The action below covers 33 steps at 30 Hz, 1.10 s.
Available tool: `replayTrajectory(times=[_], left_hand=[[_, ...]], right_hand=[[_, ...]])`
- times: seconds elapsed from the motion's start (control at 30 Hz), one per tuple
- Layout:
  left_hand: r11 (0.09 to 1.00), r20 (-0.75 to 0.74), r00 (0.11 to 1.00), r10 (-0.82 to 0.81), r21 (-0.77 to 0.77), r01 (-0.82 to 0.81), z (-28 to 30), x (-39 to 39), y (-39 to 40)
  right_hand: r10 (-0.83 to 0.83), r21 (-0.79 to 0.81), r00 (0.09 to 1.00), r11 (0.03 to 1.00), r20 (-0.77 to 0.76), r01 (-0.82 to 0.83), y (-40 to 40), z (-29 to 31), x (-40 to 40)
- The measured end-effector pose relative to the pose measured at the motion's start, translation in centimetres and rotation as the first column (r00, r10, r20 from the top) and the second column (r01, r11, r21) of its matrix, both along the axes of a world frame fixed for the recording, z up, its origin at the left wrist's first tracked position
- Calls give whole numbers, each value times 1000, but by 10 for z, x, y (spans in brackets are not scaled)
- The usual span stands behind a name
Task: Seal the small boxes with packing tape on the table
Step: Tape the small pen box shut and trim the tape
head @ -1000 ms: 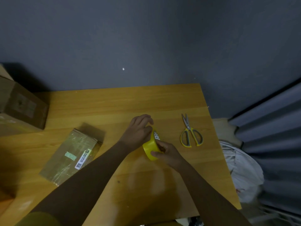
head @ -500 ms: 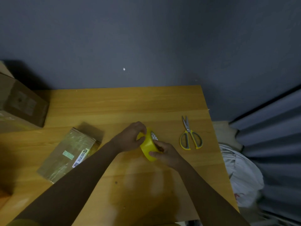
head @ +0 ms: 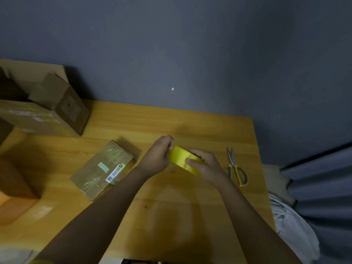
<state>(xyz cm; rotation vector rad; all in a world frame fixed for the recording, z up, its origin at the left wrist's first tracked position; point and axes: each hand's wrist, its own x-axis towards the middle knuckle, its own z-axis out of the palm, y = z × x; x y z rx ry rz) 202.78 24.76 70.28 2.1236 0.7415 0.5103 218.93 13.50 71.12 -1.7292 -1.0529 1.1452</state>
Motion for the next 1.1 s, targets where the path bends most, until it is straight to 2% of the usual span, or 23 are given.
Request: replayTrajectory(times=[0.2, 0.3, 0.4, 0.5, 0.63, 0.73, 0.83, 0.9, 0.97, 1.03, 1.1], left_hand=[[995, 14, 995, 97, -1, -97, 24, -53, 15], [984, 58, 988, 142, -119, -134, 29, -89, 31], [965, 49, 994, 99, -248, -84, 36, -126, 49], [983, 118, 990, 75, -174, -53, 47, -157, 67], [999, 82, 997, -1, 48, -3, 50, -191, 84], [995, 59, 997, -39, 96, 33, 44, -215, 90], [994, -15, 998, -57, 92, 58, 40, -236, 96], [997, -57, 997, -60, 41, 62, 41, -249, 103], [999, -85, 996, -38, -41, 34, 41, -256, 110], [997, -129, 991, -16, -74, 6, 40, -257, 118], [995, -187, 981, -52, -89, 36, 35, -258, 127]], right_hand=[[17, 37, 995, 999, 99, -21, 39, 33, -43], [62, 38, 989, 997, 135, -68, 53, 46, -75], [74, 51, 987, 995, 146, -82, 62, 58, -108], [31, 58, 994, 998, 105, -38, 65, 70, -146], [-88, 102, 981, 992, 172, 71, 74, 74, -197], [-138, -37, 941, 987, 310, 157, 83, 69, -222], [-6, -238, 808, 954, 590, 181, 81, 63, -241], [16, -306, 749, 919, 662, 251, 78, 63, -247], [-14, -344, 802, 899, 597, 271, 74, 62, -251], [-108, -360, 921, 899, 374, 251, 69, 63, -255], [-180, -341, 971, 913, 155, 223, 61, 58, -262]])
